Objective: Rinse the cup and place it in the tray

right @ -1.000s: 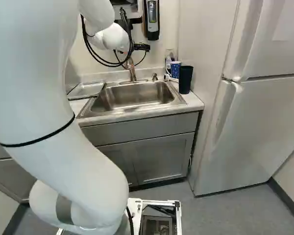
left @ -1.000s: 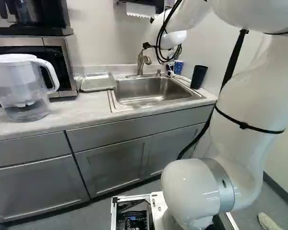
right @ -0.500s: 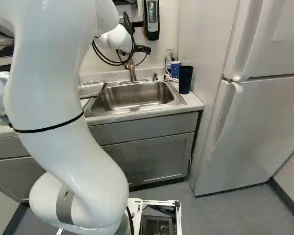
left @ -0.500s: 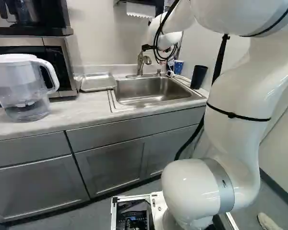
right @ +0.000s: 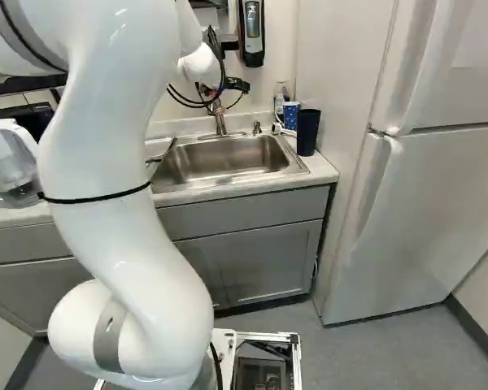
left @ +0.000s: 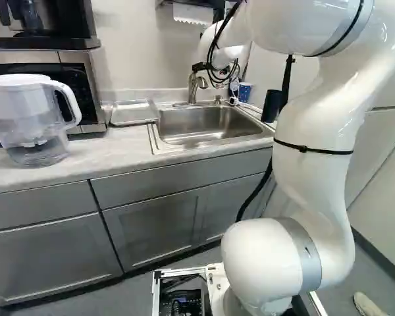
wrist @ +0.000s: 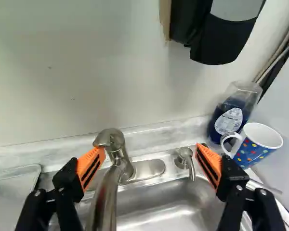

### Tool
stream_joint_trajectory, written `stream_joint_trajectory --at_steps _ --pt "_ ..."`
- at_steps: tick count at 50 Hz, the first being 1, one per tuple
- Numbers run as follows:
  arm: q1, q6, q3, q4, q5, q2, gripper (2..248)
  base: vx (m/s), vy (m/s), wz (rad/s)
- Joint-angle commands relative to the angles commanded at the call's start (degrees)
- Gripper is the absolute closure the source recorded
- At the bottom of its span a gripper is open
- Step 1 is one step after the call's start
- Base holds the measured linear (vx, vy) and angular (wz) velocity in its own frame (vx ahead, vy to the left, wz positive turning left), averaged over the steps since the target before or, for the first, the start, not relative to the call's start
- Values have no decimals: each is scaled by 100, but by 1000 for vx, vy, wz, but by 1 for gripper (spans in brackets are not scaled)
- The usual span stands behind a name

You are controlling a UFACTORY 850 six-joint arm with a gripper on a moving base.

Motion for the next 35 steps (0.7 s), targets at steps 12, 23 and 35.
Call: stream_joint_trajectory --at_steps 12,23,35 --pt "1 0 -76 0 0 -66 3 0 0 0" --pt "-2 0 -76 0 0 -66 3 0 0 0" --pt "-37 0 -100 0 0 -86 3 0 0 0"
